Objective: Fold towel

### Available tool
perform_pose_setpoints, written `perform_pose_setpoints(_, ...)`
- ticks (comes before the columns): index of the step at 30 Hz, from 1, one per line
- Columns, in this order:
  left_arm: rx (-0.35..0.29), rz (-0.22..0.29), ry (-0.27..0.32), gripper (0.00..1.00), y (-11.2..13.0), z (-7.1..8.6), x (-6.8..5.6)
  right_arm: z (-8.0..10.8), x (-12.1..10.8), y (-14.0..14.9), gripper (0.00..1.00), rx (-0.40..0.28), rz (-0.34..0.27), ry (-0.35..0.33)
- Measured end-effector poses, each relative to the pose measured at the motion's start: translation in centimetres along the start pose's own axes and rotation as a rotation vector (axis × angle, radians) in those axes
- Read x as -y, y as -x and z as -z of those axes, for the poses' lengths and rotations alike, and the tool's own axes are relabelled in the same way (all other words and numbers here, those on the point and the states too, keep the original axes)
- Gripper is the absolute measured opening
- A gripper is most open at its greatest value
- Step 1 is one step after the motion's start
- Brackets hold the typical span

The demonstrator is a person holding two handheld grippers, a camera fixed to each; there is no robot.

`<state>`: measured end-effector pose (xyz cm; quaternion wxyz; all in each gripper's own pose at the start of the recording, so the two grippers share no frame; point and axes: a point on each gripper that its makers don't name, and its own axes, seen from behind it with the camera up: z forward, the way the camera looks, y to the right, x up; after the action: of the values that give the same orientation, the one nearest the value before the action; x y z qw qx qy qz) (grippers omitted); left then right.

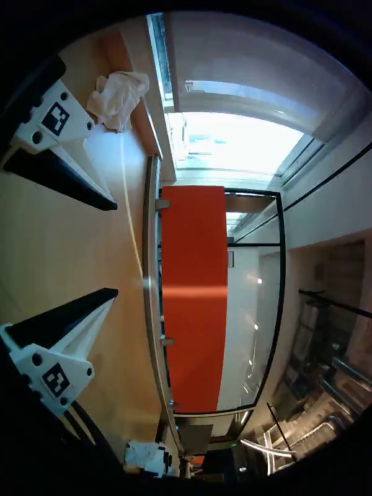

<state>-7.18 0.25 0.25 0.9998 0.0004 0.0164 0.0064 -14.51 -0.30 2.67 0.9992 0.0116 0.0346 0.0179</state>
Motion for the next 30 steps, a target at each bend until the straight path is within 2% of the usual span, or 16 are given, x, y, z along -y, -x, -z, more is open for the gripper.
perform_pose_setpoints(30, 0.000, 0.000, 0.000, 0.93, -0.08, -0.04, 0.01, -0.06, -0.16, 0.05, 1.00, 0.002, 0.000, 0.002)
